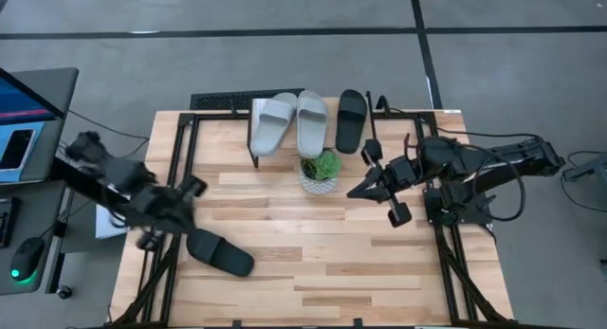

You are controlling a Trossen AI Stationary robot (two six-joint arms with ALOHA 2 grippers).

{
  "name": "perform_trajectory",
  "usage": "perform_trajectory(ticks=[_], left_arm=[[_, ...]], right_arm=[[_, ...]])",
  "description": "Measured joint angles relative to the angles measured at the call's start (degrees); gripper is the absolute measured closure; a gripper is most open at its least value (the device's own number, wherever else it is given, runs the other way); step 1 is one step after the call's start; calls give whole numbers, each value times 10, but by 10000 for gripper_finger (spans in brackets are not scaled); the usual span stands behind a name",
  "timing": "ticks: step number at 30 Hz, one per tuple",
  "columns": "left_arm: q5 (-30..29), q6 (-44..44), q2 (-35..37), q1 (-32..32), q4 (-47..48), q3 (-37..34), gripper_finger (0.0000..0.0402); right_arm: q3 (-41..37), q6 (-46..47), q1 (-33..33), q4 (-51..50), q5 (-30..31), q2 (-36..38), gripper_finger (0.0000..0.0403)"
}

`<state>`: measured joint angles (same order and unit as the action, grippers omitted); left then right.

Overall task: Pick and place slides into the shelf
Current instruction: Put the black slide on the shelf

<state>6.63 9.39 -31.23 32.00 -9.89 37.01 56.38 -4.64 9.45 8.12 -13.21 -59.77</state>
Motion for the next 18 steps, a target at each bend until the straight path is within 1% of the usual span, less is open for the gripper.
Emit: perform_trajectory(ticks=[2,5,7,9,12,16,18], left_arm=[[45,-58,-20,-53,-43,-33,401],[83,-153,-59,-116,-109,-75,401],[92,-216,-83,-147,-108,-92,401],[80,-281,-101,-166,-95,-100,401],[46,-380,-130,-174,-19,-100,401],[23,-504,-154,-164,150,-68,402],[10,-546,-165,-151,251,-41,402]], right_arm=[[0,1,0,-10,0,3,403],[0,1,0,-31,0,8,403],[0,1,2,-37,-1,10,403],[0,1,7,-60,-1,15,403],[0,-2,15,-91,-2,20,403],[0,-4,26,-160,2,35,403],[0,-12,27,-198,14,45,403]])
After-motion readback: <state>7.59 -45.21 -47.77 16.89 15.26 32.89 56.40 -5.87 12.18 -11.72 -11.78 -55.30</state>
